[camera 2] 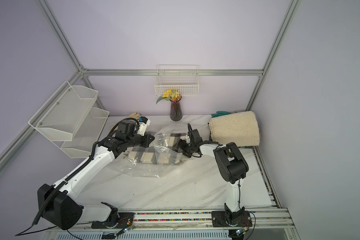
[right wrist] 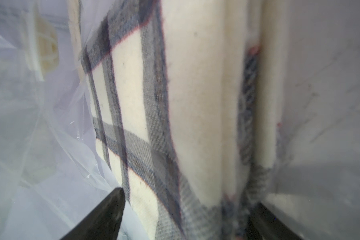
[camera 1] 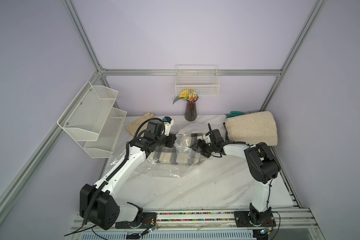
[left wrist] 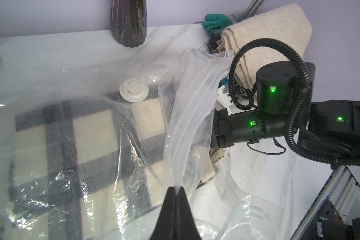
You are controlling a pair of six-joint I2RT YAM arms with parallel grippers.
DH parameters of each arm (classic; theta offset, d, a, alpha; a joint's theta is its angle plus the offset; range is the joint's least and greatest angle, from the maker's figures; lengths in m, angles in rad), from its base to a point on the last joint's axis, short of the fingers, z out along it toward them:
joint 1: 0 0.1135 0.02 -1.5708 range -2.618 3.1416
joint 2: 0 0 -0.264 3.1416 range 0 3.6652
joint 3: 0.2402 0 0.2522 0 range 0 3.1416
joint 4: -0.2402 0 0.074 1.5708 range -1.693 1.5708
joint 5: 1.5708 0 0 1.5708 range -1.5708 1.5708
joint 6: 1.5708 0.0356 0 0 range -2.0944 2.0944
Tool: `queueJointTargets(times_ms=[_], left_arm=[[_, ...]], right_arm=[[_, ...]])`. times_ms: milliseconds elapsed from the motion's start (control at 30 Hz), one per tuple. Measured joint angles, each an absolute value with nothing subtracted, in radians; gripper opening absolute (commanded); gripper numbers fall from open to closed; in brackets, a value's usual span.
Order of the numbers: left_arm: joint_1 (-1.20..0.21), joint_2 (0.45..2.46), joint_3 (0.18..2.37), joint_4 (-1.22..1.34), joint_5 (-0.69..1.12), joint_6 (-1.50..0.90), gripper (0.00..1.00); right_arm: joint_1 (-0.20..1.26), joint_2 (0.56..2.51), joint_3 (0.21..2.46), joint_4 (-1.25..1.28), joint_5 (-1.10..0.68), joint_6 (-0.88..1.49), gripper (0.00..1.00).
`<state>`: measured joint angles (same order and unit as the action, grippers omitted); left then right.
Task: Take the scarf out of the vacuum bag
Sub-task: Take out the scarf from the vacuum bag.
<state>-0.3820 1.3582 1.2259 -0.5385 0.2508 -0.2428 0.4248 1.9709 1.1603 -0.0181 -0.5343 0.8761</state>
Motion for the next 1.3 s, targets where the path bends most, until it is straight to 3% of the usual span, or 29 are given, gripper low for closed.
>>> queueJointTargets(times_ms=[200,400,567,1300], left_arm=[[-0.382,1.358,1.226,-0.538,0.250,-0.243,0.00],[-0.382,1.358,1.226,-0.538,0.250,-0.243,0.00],[-0.382,1.357,1.226,-0.537,0.246,-0.243,0.00],[-0.379,1.357,1.211,-0.539,0.204,-0.242,0.00]], right_arm=[[0.447,2.009,1.198,0.000,-0.541,0.895,0.65],[0.463,2.029,1.224,0.007,-0.543,0.907,0.28],[0.466,2.025,1.227,0.009,-0.542,0.897,0.11],[0.468,1.869,1.243,-0.084,-0.469,0.786,0.06]])
